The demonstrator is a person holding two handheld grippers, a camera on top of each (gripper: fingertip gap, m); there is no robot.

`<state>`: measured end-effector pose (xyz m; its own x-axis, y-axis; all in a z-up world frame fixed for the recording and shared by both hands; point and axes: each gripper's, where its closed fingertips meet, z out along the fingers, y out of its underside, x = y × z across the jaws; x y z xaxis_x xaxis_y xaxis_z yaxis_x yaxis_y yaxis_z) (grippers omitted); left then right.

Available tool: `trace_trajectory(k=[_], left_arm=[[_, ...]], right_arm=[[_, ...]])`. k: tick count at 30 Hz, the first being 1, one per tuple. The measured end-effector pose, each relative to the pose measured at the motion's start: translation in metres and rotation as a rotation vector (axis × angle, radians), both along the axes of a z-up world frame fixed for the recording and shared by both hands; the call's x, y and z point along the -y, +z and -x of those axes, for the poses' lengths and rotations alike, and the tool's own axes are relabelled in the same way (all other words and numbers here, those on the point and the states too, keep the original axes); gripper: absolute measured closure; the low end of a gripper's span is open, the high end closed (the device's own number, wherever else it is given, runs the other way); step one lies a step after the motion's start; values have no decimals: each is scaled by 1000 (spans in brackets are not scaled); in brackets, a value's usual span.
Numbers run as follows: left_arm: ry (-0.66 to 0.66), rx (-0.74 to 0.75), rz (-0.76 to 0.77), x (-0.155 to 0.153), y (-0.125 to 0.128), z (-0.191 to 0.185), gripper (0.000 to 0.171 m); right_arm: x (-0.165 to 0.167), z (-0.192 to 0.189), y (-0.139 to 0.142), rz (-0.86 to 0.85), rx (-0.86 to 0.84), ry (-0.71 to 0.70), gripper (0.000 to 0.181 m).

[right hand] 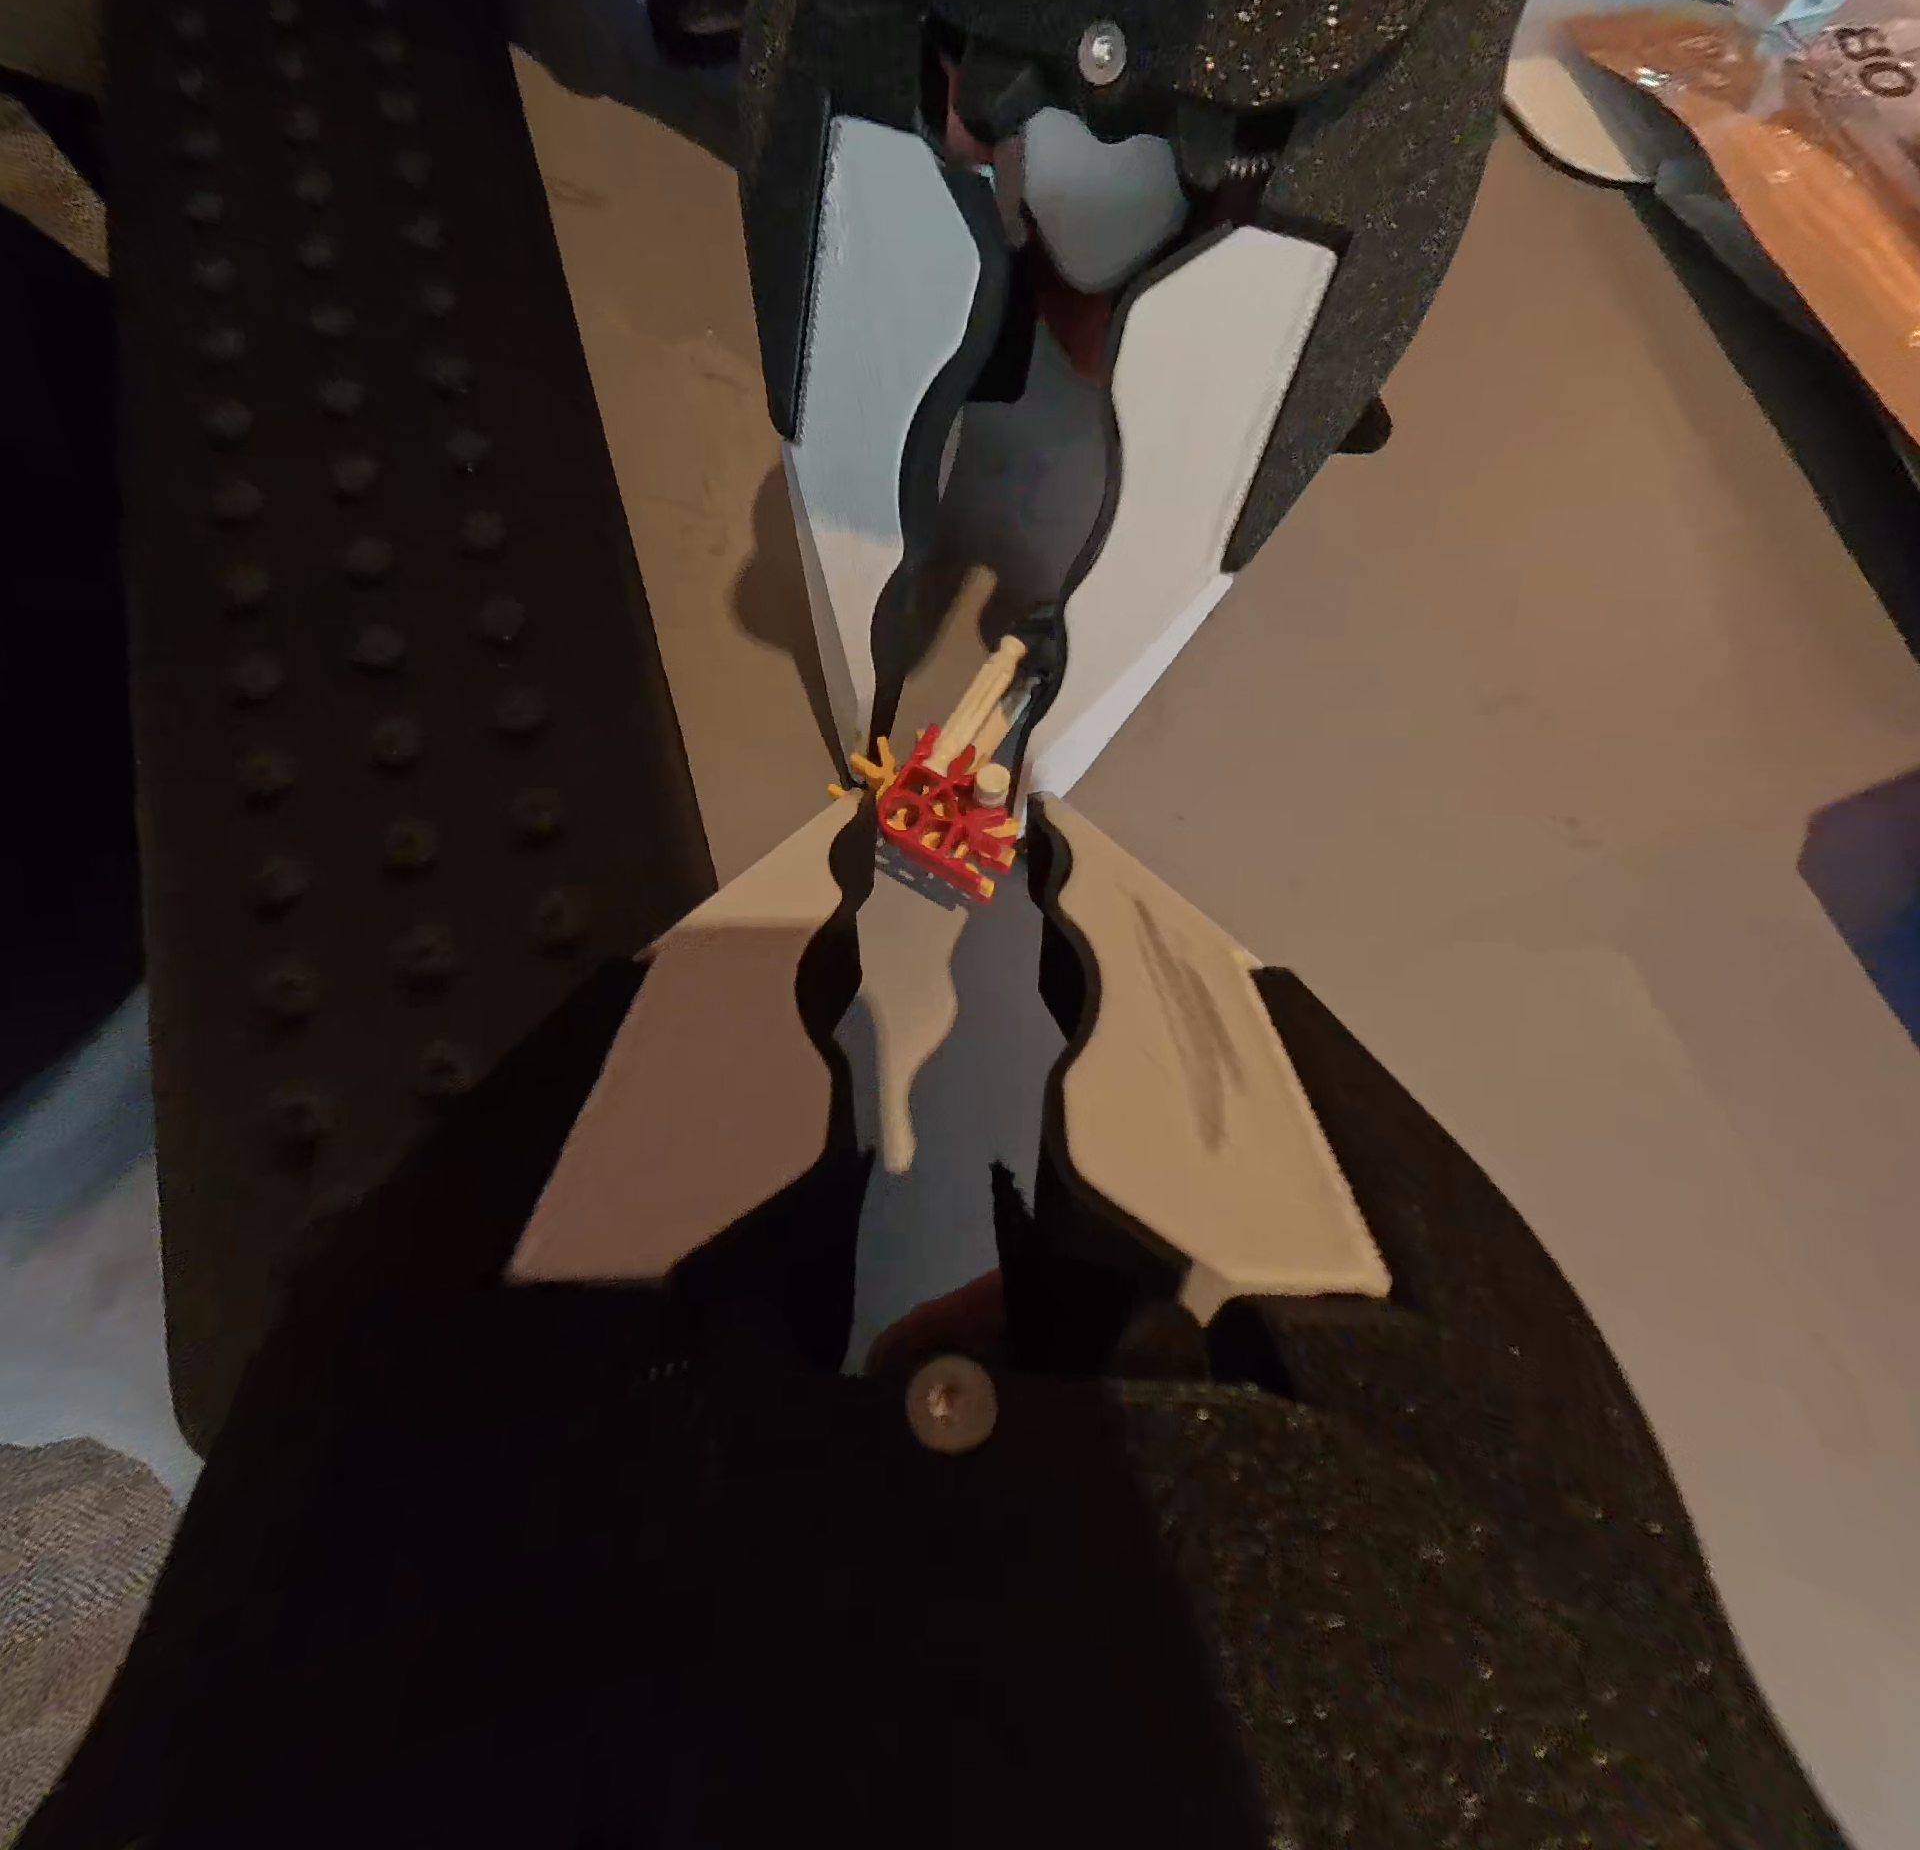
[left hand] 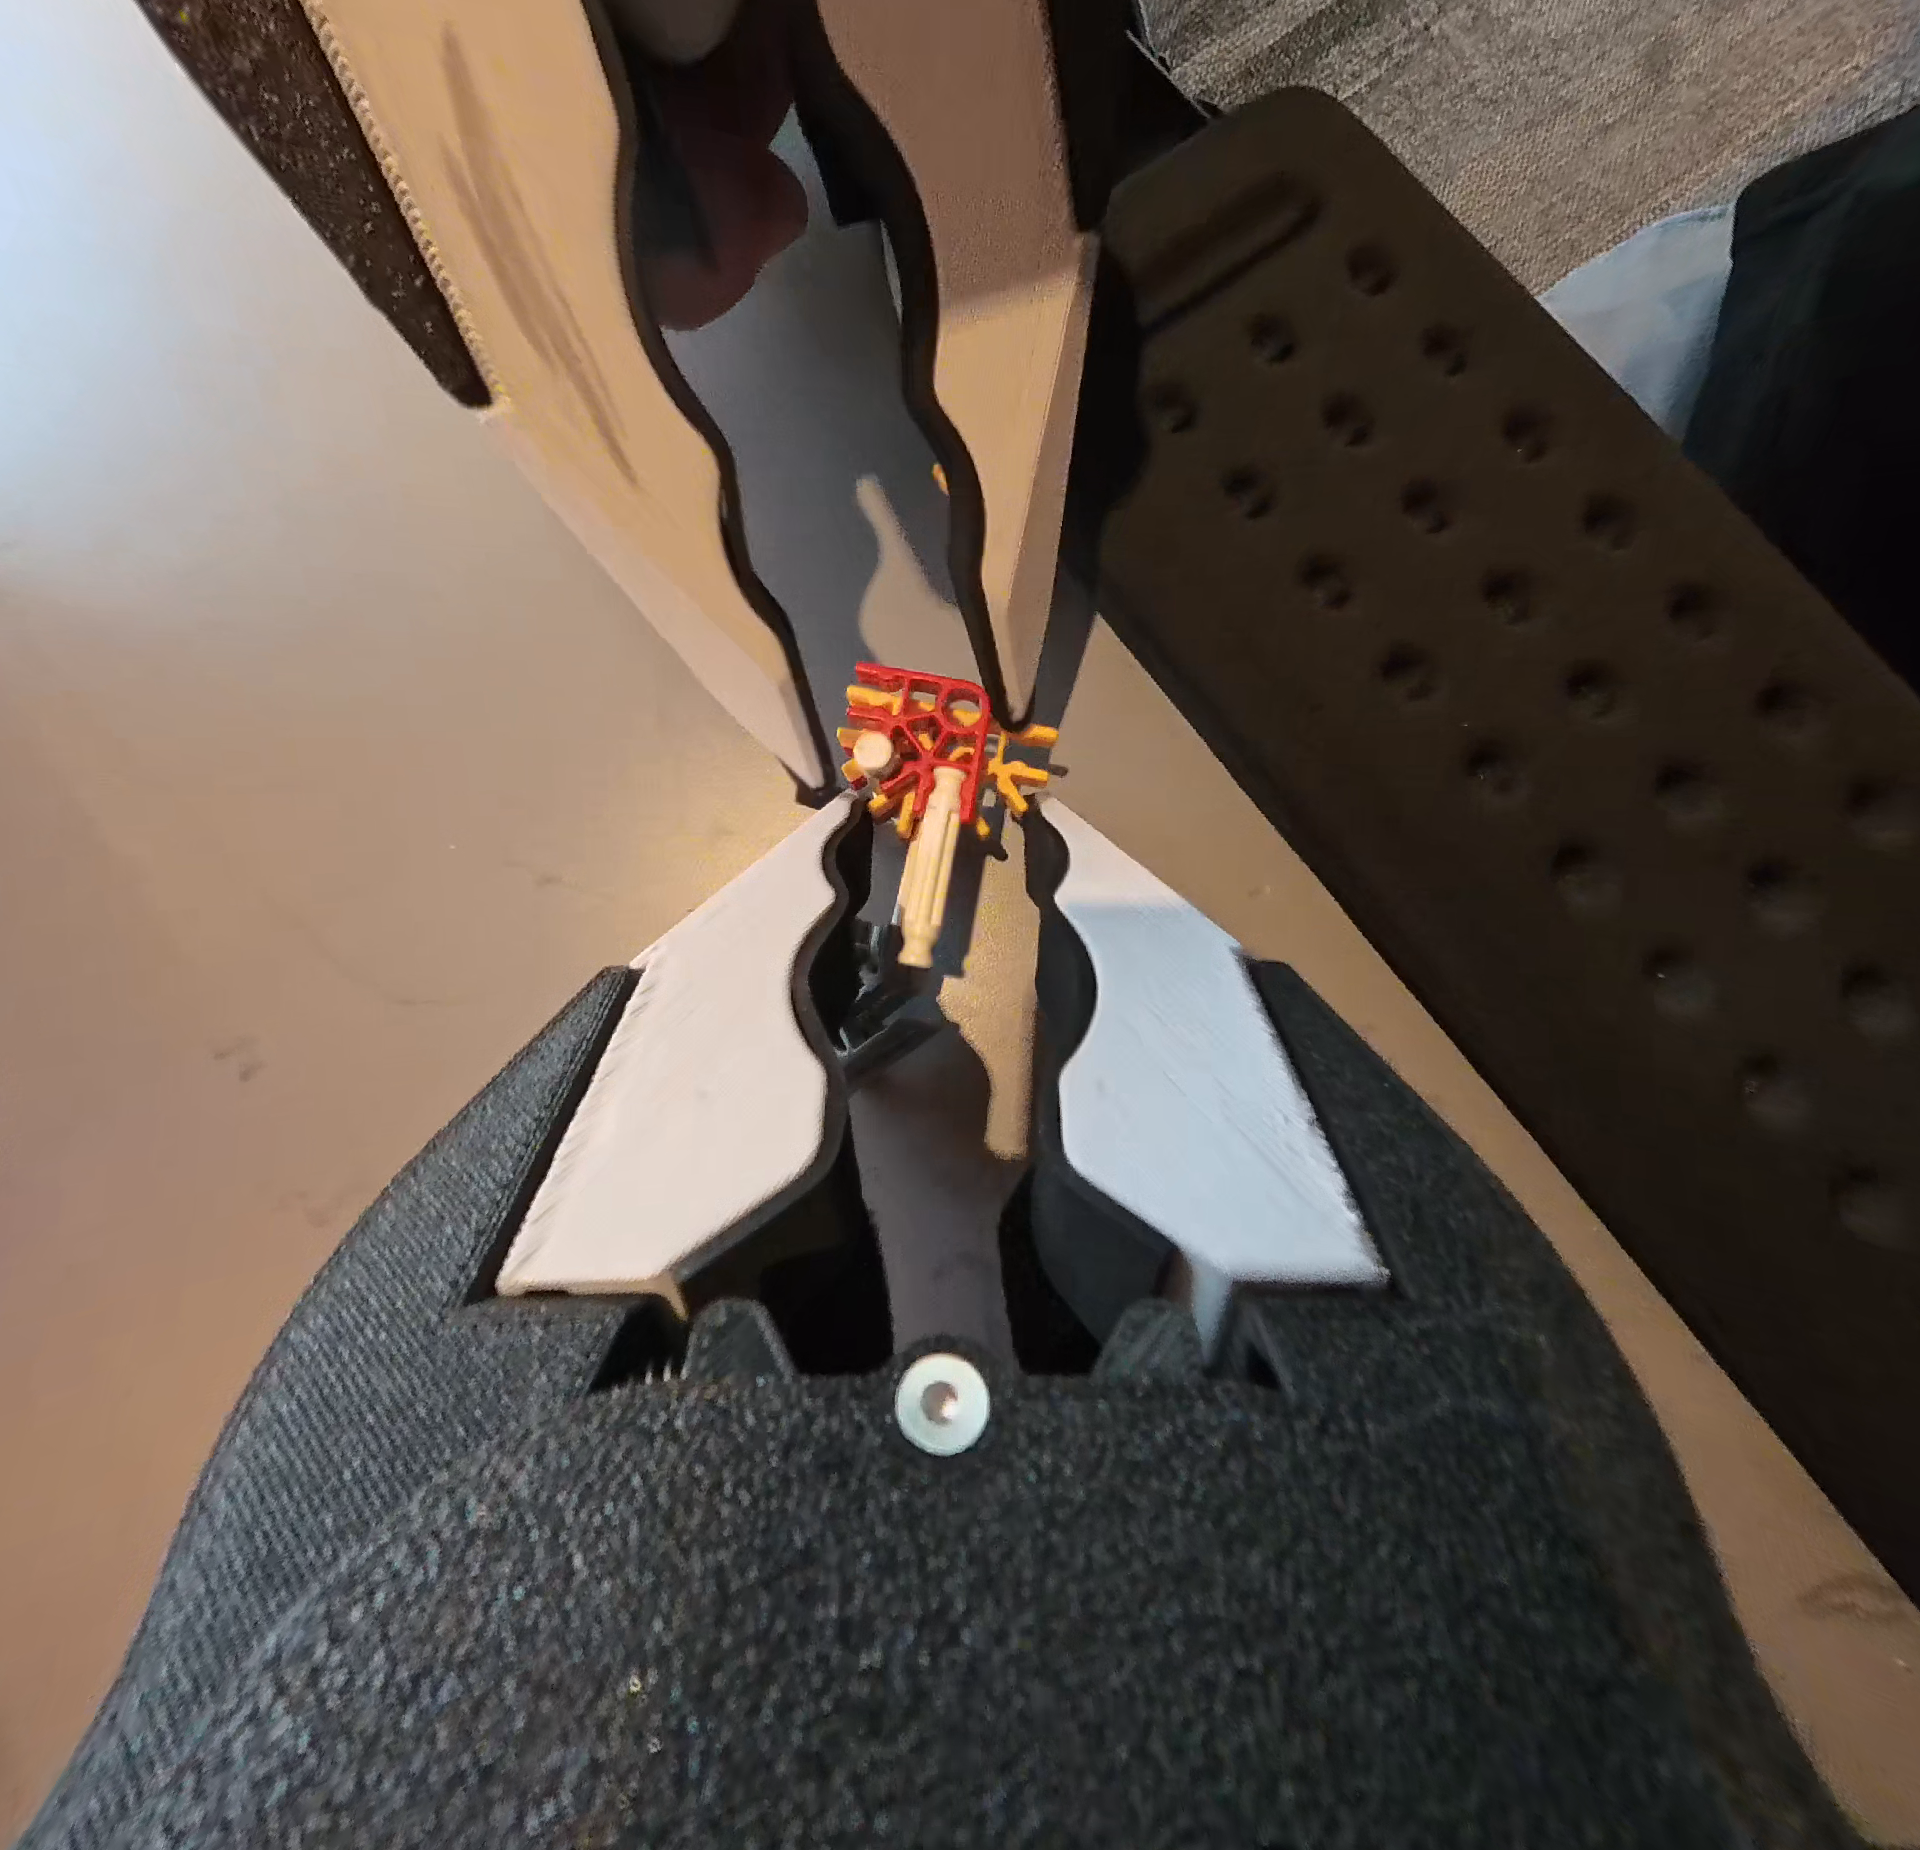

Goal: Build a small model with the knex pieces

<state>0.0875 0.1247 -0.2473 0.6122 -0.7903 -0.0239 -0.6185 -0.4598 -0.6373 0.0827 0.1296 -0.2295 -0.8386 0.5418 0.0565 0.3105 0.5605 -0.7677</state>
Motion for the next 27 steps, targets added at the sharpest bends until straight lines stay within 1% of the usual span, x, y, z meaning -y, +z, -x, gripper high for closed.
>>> trace_trajectory(k=[7,9,17,20,22,25,27], left_arm=[[6,6,7,0,-2,0,145],[6,5,11,0,-2,-1,145],[37,21,27,-1,-1,3,143],[59,33,21,-1,7,7,144],[65,21,9,-1,10,10,147],[50,-8,2,0,9,10,161],[49,5,19,0,8,12,166]], right_arm=[[3,1,0,-14,-68,-19,158],[3,1,0,-41,-79,-16,158],[3,2,-1,-109,-67,-18,160],[0,3,-1,-98,-49,-35,160],[-2,4,-1,-86,-42,-49,160],[0,3,-1,-91,-40,-49,159],[0,4,-1,-117,-43,-44,159]])
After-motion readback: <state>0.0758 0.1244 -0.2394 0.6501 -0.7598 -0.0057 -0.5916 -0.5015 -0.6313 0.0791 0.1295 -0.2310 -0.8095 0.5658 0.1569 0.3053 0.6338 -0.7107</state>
